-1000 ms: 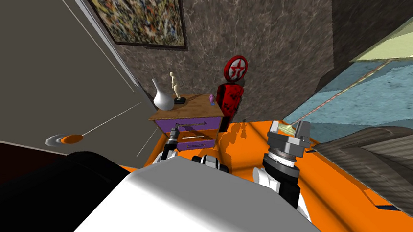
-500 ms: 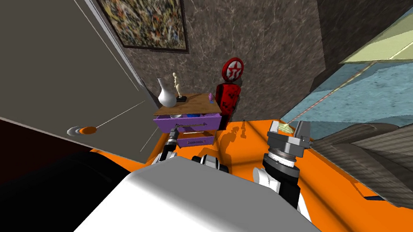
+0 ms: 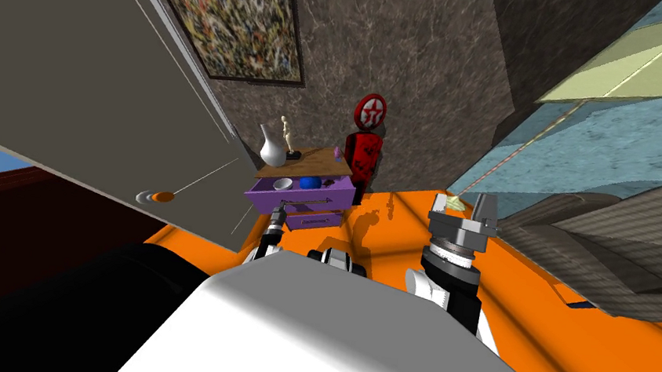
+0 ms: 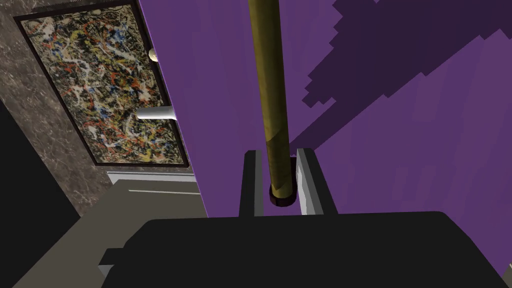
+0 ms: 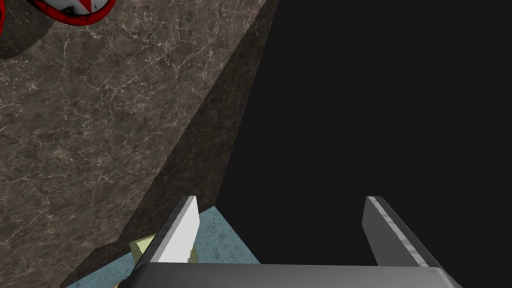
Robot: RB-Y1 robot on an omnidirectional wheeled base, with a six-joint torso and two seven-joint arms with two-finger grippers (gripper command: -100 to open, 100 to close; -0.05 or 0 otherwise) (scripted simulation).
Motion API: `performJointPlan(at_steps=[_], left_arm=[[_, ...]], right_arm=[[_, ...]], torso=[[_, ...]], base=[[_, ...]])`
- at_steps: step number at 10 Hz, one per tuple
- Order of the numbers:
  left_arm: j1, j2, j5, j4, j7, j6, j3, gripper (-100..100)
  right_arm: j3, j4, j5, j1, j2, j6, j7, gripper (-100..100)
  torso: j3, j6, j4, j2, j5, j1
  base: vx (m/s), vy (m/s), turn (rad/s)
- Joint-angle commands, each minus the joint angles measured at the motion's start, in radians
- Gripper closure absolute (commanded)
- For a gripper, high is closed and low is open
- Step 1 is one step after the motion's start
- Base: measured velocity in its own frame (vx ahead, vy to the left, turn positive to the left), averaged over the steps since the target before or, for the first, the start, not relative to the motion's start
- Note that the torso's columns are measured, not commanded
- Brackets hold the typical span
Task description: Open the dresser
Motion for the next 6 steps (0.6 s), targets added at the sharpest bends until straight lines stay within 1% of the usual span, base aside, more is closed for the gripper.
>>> performJointPlan(at_steps=[1,3,4,6], left_arm=[[0.018,0.0,-0.001,-0.019,0.002,-0.014,-0.006,100],[0.037,0.001,-0.002,-0.038,0.004,-0.028,-0.012,100],[0.061,0.005,0.006,-0.076,0.011,0.013,-0.008,-100],[0.087,0.011,0.014,-0.131,0.019,0.043,-0.004,-100]], right_arm=[[0.0,0.0,0.0,0.0,0.0,0.0,0.0,0],[0.0,0.0,0.0,0.0,0.0,0.0,0.0,0],[0.0,0.0,0.0,0.0,0.0,0.0,0.0,0],[0.0,0.0,0.0,0.0,0.0,0.0,0.0,0]], torso=[[0.001,0.0,-0.001,0.003,0.002,0.0],[0.004,-0.001,0.0,0.007,0.001,-0.001],[0.004,-0.001,0.0,0.006,0.001,-0.003],[-0.005,0.0,-0.006,-0.009,0.006,0.007]], base=[[-0.206,-0.072,0.013],[-0.188,-0.078,0.014],[-0.069,-0.059,-0.013],[0.038,-0.003,-0.018]])
